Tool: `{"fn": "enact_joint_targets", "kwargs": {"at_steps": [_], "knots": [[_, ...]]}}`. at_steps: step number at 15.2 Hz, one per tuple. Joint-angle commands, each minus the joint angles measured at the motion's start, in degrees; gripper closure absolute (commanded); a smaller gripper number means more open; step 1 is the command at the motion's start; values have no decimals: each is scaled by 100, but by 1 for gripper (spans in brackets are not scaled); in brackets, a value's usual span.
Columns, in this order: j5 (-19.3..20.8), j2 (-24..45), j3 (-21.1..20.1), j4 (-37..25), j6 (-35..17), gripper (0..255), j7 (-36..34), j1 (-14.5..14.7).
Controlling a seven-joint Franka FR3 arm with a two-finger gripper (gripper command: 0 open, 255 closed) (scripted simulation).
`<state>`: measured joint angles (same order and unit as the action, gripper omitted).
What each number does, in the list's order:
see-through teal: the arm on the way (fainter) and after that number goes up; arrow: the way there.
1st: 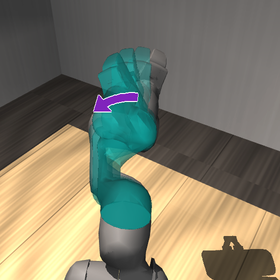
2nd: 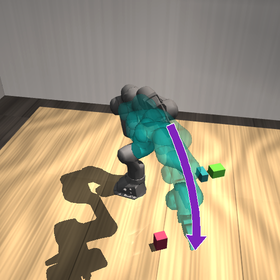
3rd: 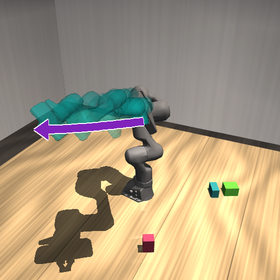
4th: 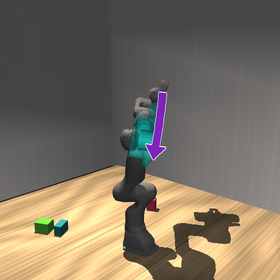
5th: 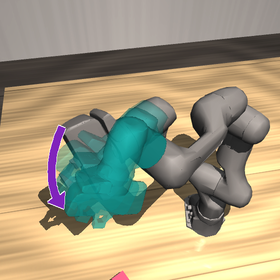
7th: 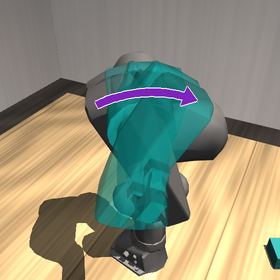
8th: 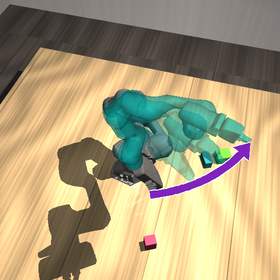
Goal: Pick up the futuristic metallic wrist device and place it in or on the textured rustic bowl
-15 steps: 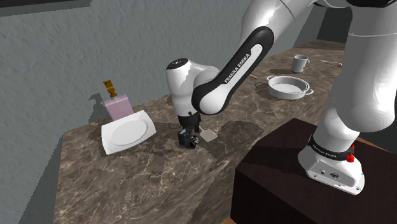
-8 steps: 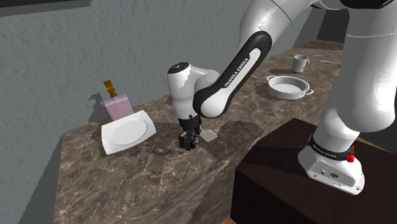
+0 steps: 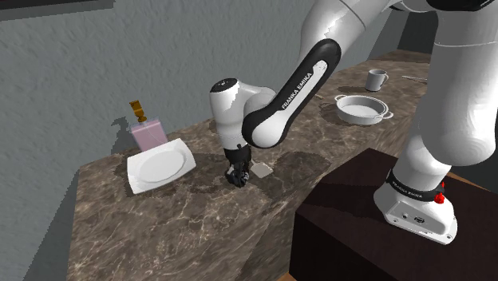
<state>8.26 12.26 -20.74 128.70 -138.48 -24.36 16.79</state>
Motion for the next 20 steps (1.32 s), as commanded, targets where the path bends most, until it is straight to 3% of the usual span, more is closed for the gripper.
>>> {"fn": "enact_joint_targets", "kwargs": {"at_steps": [1,4,20], "knots": [[0,1,1,1,0,255,0,-1],[1,2,1,1,-1,255,0,-1],[-512,-859,-113,-346,1131,255,374,-90]]}}
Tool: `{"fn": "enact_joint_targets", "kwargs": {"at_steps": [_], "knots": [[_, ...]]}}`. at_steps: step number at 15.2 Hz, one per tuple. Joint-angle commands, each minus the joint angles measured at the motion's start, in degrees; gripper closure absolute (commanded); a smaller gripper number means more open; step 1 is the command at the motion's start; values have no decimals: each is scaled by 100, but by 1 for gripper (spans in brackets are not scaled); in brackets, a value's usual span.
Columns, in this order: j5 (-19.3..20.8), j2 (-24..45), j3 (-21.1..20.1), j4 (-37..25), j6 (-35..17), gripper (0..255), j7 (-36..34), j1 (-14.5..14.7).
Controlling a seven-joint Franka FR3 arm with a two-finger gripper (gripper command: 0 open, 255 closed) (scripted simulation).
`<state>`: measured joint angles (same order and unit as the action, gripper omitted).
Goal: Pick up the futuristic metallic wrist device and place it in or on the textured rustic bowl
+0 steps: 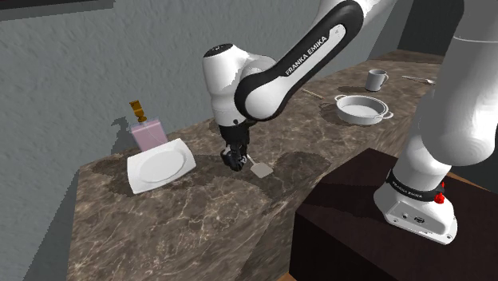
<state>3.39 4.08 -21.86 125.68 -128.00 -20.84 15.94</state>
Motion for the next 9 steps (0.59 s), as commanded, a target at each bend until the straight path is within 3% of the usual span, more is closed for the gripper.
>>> {"fn": "enact_joint_targets", "kwargs": {"at_steps": [1,9], "knots": [[-48,-86,-3,-76,156,255,39,-7],[-202,-398,-1,-382,748,255,158,-21]]}}
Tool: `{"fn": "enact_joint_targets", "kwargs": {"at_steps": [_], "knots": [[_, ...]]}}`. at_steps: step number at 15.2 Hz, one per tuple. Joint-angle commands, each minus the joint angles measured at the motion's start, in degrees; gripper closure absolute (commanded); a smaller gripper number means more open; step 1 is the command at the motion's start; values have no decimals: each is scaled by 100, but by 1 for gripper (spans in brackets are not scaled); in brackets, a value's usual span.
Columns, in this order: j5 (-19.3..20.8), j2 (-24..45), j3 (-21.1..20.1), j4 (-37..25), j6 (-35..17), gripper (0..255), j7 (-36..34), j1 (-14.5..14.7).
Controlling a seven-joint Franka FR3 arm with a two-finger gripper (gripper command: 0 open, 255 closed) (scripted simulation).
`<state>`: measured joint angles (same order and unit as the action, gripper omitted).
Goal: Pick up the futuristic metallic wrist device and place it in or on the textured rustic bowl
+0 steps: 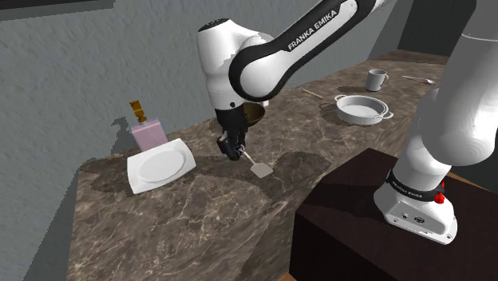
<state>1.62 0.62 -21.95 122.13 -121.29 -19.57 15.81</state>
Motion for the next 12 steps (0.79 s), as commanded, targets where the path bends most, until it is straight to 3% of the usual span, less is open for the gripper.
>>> {"fn": "enact_joint_targets", "kwargs": {"at_steps": [1,4,12], "knots": [[-40,-85,8,-71,152,255,43,-10],[-73,-160,12,-181,331,255,70,-13],[51,112,551,-488,358,255,1083,-546]]}}
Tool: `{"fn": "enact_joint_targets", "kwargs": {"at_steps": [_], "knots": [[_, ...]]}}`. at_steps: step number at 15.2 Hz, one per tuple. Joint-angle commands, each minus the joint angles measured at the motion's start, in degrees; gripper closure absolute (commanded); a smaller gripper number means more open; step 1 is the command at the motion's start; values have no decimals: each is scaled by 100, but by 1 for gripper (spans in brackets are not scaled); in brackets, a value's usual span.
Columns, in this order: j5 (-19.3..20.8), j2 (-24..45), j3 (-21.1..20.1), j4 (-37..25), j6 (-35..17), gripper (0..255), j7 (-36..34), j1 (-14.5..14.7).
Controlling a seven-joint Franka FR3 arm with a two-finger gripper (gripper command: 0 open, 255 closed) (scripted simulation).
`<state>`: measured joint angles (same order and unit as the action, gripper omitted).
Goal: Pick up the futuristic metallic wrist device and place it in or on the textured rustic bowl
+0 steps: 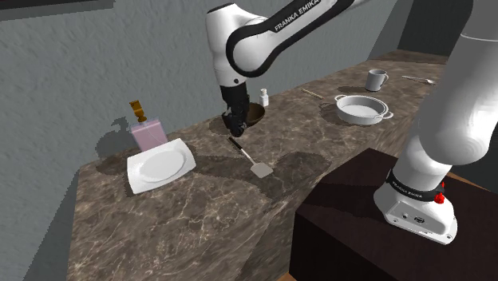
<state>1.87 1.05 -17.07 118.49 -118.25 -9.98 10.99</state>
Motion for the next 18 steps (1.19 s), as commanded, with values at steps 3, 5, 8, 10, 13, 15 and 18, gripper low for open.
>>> {"fn": "enact_joint_targets", "kwargs": {"at_steps": [3,5,8,10,13,15,18], "knots": [[80,254,247,-348,89,255,479,-257],[114,400,363,-531,122,255,708,-383],[162,654,524,-857,188,255,1042,-568],[189,846,626,-1110,245,255,1258,-688],[222,1166,765,-1547,352,255,1572,-863],[240,1403,849,-1878,441,255,1776,-976],[259,1795,965,-2443,604,255,2072,-1142]]}}
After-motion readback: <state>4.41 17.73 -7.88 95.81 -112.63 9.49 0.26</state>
